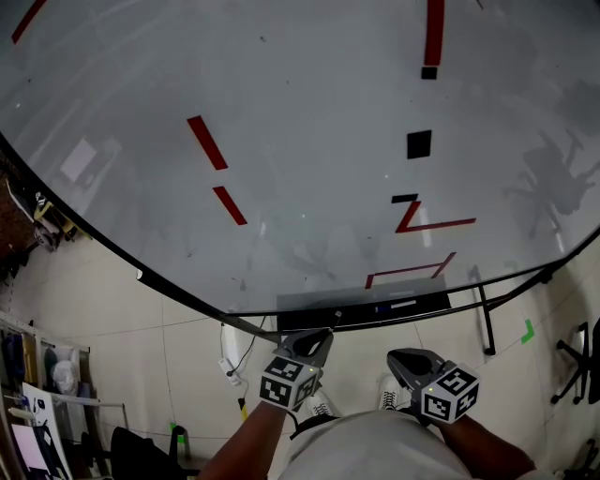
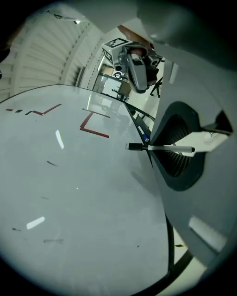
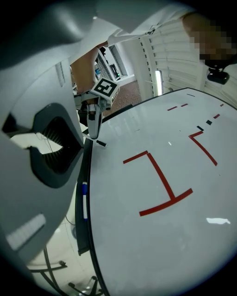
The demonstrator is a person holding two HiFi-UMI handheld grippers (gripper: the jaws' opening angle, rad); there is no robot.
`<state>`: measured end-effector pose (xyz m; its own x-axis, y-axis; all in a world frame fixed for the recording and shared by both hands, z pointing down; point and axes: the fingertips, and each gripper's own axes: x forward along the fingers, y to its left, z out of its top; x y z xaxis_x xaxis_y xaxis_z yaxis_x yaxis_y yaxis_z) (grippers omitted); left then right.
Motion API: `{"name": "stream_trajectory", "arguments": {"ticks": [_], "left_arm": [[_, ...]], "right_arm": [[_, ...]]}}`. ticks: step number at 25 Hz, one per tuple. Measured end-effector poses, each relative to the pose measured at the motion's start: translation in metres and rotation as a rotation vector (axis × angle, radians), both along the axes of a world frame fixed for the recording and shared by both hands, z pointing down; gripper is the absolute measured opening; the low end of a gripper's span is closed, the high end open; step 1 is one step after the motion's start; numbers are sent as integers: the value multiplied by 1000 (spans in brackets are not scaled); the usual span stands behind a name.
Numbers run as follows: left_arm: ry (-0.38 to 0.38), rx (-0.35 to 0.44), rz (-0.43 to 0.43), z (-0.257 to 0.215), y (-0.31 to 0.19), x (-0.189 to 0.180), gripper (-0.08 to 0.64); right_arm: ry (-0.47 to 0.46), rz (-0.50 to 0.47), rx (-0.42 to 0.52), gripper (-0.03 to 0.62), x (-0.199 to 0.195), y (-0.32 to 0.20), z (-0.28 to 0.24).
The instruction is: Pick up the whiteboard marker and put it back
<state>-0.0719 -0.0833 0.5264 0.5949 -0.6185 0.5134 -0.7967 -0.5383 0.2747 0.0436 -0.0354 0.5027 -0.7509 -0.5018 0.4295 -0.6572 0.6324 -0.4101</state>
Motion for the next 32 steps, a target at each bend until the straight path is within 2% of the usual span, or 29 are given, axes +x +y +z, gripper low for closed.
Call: {"name": "stream_trajectory", "arguments": {"ticks": [5, 10, 15, 23, 32], "left_arm": [[30, -28, -35, 5, 7, 1, 51], [154, -68, -91, -4, 17, 4, 51], [172, -59, -109, -10, 17, -8, 51], [231, -72, -52, -25, 41, 10, 51], [256, -82, -44, -31, 47, 13, 51]], "right_arm": [[-2, -8, -9, 2, -2, 0, 4], [-15, 4, -19, 2, -1, 2, 6], [-30, 39, -33, 2, 5, 1, 9], [-46, 72, -37, 2, 12, 0, 10], [-49, 64, -17, 2, 8, -3, 3]]}}
